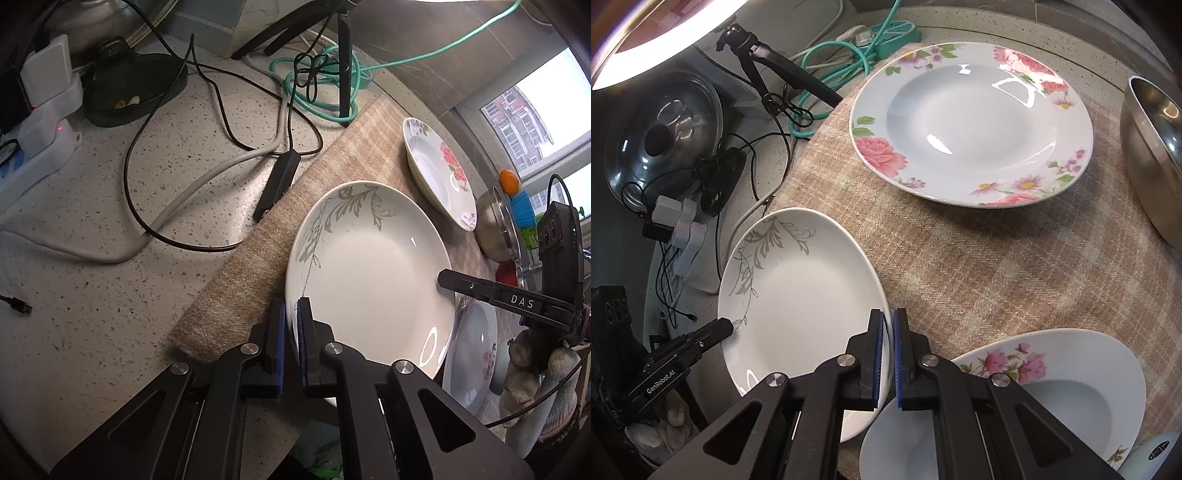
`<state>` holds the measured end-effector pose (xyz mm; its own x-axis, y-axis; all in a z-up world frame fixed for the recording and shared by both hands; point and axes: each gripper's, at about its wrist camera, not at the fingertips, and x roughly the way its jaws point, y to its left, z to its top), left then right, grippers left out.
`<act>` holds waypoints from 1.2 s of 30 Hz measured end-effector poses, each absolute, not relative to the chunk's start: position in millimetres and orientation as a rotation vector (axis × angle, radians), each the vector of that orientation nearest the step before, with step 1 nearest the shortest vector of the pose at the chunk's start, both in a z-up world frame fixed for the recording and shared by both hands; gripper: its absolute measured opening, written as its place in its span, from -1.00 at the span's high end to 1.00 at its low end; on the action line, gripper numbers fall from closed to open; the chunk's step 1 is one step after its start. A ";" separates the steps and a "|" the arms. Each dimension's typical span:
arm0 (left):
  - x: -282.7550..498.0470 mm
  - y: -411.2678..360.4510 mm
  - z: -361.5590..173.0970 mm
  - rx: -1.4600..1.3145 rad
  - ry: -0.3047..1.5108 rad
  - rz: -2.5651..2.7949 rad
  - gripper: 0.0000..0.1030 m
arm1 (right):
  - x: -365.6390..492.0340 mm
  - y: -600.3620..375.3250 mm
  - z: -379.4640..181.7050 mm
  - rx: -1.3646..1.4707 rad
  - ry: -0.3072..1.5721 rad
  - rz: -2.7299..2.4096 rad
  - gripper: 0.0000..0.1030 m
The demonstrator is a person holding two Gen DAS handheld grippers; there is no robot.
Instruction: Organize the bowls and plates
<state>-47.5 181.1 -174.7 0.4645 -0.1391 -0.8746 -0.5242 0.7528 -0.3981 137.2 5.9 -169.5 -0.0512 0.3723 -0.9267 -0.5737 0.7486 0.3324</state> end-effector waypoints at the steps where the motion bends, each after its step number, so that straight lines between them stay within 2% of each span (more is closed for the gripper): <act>1: -47.6 181.0 -174.1 -0.709 1.080 0.266 0.91 | 137.4 5.8 -169.9 -0.172 1.432 0.775 0.90; 17: -45.2 183.7 -166.0 -0.684 1.049 0.277 0.91 | 136.1 4.7 -168.2 -0.143 1.420 0.780 0.90; 36: -31.4 170.0 -137.5 -0.644 0.998 0.216 0.91 | 139.5 -31.0 -133.8 -0.044 1.364 0.752 0.90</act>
<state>-31.4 170.0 -137.5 0.5390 -0.1169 -0.8342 -0.4513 0.7961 -0.4031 139.5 -31.0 -133.8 0.0129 0.4581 -0.8888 -0.5069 0.7692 0.3891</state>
